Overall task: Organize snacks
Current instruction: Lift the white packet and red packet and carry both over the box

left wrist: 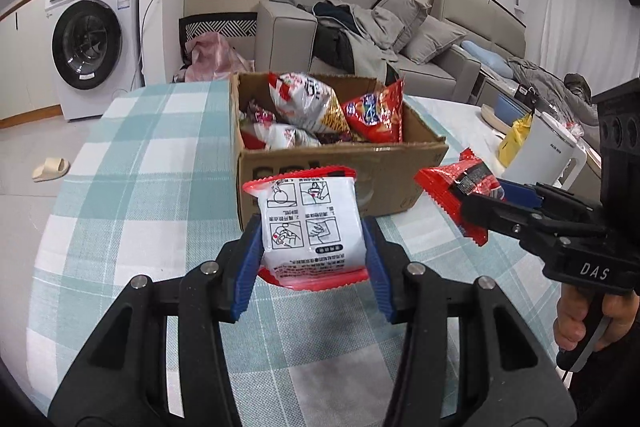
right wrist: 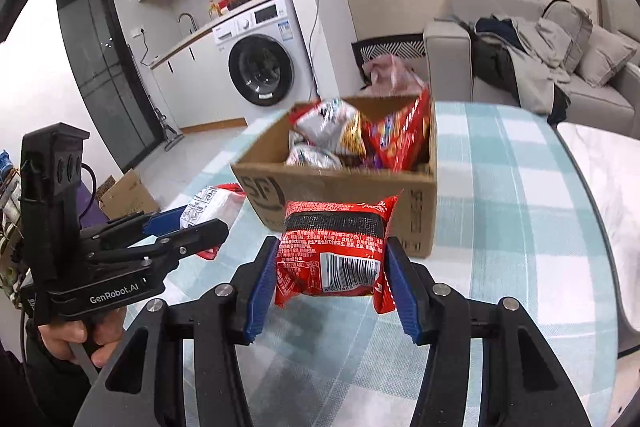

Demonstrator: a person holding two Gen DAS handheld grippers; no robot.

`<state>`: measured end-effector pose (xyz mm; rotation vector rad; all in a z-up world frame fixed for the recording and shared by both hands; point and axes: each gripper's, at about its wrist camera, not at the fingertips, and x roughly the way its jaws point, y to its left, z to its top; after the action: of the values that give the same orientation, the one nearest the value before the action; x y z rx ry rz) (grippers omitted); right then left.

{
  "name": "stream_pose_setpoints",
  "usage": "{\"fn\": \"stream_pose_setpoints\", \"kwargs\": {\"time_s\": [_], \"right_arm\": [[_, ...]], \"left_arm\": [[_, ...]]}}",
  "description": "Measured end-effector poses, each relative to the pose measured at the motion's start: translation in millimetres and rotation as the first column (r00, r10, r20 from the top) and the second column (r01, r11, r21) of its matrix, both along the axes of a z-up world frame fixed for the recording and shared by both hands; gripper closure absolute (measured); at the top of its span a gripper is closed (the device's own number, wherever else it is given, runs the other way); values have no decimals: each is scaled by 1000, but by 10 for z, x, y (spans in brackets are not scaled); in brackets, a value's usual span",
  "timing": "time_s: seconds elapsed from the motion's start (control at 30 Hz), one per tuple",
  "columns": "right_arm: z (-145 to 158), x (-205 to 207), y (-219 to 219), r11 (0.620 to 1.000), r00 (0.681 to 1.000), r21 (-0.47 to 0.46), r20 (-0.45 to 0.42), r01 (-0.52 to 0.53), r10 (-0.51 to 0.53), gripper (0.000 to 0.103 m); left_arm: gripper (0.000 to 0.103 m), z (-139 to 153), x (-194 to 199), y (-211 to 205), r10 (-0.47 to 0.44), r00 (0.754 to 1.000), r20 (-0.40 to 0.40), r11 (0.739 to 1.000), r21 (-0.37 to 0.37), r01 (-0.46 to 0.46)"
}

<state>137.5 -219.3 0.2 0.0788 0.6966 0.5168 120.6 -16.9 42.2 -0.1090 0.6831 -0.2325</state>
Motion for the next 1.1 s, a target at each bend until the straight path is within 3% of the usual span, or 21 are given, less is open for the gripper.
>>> {"fn": "stream_pose_setpoints", "kwargs": {"time_s": [0.53, 1.1], "right_arm": [[320, 216, 61, 1000, 999, 25, 54, -5, 3, 50], [321, 648, 39, 998, 998, 49, 54, 43, -45, 50]], "left_arm": [[58, 444, 215, -27, 14, 998, 63, 999, 30, -16], [57, 530, 742, -67, 23, 997, 71, 998, 50, -27]]}}
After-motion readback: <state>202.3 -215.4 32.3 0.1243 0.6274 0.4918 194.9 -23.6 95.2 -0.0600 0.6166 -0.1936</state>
